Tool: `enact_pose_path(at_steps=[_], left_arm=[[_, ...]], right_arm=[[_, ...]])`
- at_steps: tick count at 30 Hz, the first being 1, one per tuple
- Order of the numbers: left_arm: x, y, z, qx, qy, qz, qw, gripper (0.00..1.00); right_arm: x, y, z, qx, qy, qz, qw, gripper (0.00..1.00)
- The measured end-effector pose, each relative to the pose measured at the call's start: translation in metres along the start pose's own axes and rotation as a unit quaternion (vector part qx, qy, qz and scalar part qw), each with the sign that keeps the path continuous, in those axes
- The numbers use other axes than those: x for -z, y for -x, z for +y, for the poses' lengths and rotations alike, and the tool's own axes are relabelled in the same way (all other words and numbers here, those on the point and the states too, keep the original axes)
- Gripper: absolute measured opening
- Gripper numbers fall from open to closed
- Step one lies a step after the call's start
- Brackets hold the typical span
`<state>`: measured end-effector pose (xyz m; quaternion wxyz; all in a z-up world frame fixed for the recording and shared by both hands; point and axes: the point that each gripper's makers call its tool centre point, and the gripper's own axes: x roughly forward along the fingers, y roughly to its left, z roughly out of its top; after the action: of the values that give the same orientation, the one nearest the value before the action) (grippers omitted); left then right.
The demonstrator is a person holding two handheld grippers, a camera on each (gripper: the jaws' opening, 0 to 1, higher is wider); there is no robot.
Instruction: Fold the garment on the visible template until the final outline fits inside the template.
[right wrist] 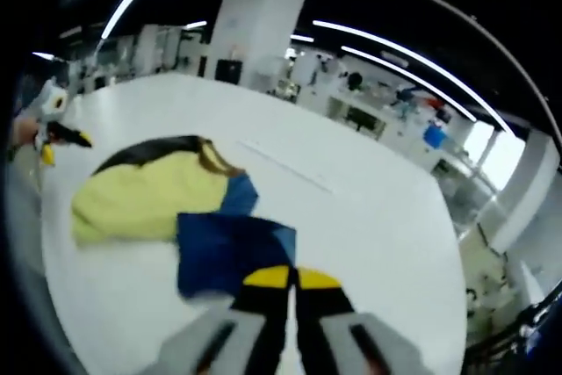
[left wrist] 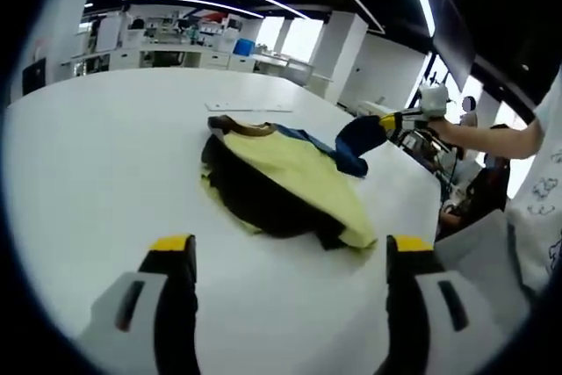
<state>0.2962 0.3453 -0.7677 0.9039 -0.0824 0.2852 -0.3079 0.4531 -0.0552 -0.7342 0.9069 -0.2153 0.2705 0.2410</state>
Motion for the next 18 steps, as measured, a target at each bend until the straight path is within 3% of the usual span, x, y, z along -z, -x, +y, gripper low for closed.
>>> enact_pose_path(at_steps=[9, 16, 18], left_arm=[[0.002, 0.000, -0.002, -0.001, 0.004, 0.002, 1.0000, 0.86], [0.005, 0.000, 0.000, -0.005, 0.009, 0.006, 0.9999, 0.86], [0.006, 0.000, 0.002, -0.007, 0.011, 0.007, 0.9999, 0.86]], right_arm=[[0.034, 0.008, -0.048, 0.036, -0.008, 0.044, 0.9984, 0.00], [0.051, 0.011, -0.099, 0.082, -0.058, 0.051, 0.9936, 0.00], [0.050, 0.013, -0.100, 0.087, -0.057, 0.053, 0.9932, 0.00]])
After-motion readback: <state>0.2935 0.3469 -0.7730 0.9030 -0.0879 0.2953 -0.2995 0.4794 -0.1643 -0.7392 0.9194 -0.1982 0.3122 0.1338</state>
